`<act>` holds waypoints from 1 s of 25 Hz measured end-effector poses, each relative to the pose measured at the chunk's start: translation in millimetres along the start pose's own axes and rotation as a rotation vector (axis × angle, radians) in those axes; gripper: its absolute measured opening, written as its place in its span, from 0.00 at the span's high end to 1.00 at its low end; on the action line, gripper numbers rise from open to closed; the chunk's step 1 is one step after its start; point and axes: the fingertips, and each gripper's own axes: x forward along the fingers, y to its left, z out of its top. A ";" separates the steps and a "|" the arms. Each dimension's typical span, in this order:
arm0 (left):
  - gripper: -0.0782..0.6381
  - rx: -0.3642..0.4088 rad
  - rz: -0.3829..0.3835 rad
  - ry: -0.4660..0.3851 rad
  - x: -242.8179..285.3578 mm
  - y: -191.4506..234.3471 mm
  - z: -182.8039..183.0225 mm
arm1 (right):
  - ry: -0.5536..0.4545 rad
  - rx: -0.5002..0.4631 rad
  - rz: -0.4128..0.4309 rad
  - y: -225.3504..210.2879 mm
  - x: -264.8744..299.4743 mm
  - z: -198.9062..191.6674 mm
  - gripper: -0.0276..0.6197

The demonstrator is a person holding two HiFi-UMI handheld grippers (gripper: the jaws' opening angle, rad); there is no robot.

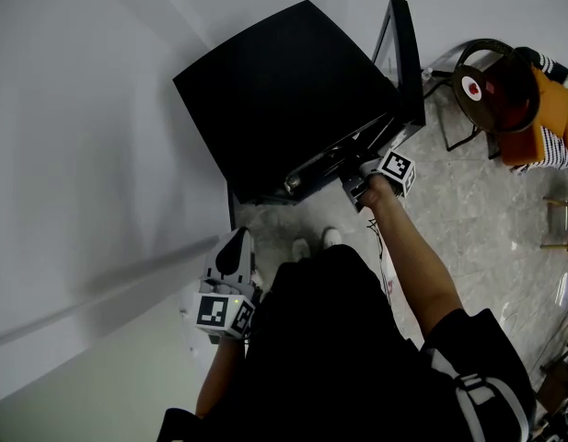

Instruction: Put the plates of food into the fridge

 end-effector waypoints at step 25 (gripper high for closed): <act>0.86 -0.001 -0.002 0.006 3.5 -1.6 1.7 | -0.010 -0.063 0.012 16.1 22.5 1.0 0.70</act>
